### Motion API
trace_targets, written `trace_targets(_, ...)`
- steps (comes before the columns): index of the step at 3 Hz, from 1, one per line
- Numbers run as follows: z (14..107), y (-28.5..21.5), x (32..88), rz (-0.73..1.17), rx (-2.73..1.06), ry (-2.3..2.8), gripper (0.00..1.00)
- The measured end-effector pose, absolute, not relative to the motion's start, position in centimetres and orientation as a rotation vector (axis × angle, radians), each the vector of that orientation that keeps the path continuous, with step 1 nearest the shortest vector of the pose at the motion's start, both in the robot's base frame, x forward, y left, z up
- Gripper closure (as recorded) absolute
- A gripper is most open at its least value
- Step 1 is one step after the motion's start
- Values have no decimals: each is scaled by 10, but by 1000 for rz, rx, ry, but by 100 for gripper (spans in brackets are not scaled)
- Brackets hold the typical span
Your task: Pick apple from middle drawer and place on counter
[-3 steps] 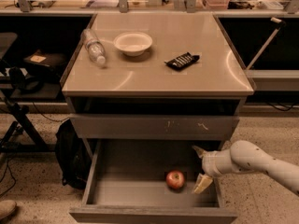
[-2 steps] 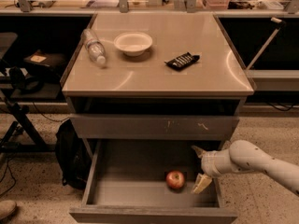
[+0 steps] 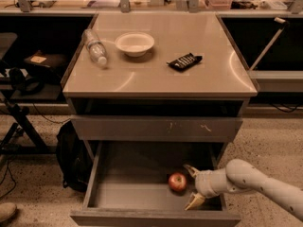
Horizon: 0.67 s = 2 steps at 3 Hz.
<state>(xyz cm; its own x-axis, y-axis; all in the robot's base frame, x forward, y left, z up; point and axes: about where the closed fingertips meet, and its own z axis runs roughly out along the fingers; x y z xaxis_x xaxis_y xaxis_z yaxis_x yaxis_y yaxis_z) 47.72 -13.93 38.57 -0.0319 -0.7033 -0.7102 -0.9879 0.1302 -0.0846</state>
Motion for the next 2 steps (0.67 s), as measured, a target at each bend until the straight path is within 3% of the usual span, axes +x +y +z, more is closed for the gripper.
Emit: trace_targets(2,373,-132,467,641,-1628,1801,0)
